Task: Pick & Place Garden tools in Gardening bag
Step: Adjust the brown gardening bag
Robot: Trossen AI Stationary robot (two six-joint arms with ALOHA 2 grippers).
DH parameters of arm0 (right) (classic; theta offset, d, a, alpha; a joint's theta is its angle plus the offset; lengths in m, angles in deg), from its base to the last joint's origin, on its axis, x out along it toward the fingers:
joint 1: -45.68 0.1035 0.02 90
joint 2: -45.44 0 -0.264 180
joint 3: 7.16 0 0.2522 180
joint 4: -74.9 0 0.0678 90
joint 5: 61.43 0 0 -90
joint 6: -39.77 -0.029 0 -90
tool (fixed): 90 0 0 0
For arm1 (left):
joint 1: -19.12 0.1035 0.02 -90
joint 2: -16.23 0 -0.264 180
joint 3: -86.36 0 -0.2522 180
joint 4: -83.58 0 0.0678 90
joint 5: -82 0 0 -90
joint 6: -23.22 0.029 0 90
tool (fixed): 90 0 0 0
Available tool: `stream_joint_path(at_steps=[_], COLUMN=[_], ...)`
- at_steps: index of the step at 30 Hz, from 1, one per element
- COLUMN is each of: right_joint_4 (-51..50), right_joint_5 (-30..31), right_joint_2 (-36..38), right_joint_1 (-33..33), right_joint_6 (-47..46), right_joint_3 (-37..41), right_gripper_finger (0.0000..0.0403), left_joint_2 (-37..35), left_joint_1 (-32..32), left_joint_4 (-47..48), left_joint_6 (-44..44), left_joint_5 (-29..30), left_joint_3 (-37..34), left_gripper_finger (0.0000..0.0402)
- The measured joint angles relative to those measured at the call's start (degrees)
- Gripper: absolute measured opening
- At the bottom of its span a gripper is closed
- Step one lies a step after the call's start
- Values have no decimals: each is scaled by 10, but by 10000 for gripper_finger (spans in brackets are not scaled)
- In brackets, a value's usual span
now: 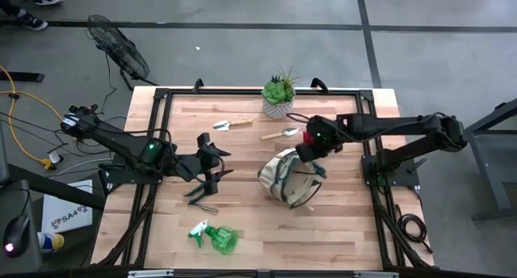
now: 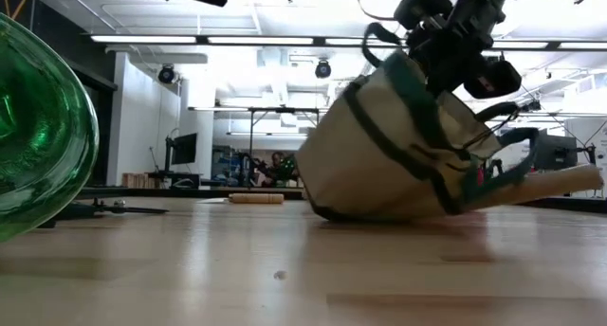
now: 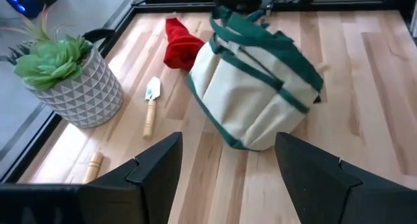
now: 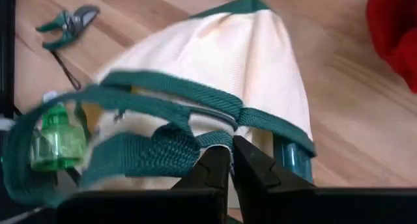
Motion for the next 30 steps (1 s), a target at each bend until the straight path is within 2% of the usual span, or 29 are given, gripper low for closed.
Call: stream_joint_path(at_steps=[5, 12, 22, 30], right_joint_4=[1, 1, 3, 41], right_joint_5=[-1, 7, 7, -13], right_joint_2=[0, 0, -15, -44], right_joint_1=[-17, -32, -100, -115], right_joint_6=[0, -10, 0, 18], right_joint_3=[0, 0, 0, 0], right_gripper_finger=[4, 4, 4, 4], left_joint_2=[0, 0, 0, 49], left_joint_1=[0, 0, 0, 1], left_joint_4=[-1, -46, -123, -259], left_joint_6=[-5, 23, 51, 193], left_joint_5=[-2, -42, -45, -22], left_joint_3=[0, 0, 0, 0], left_gripper_finger=[239, 239, 239, 239])
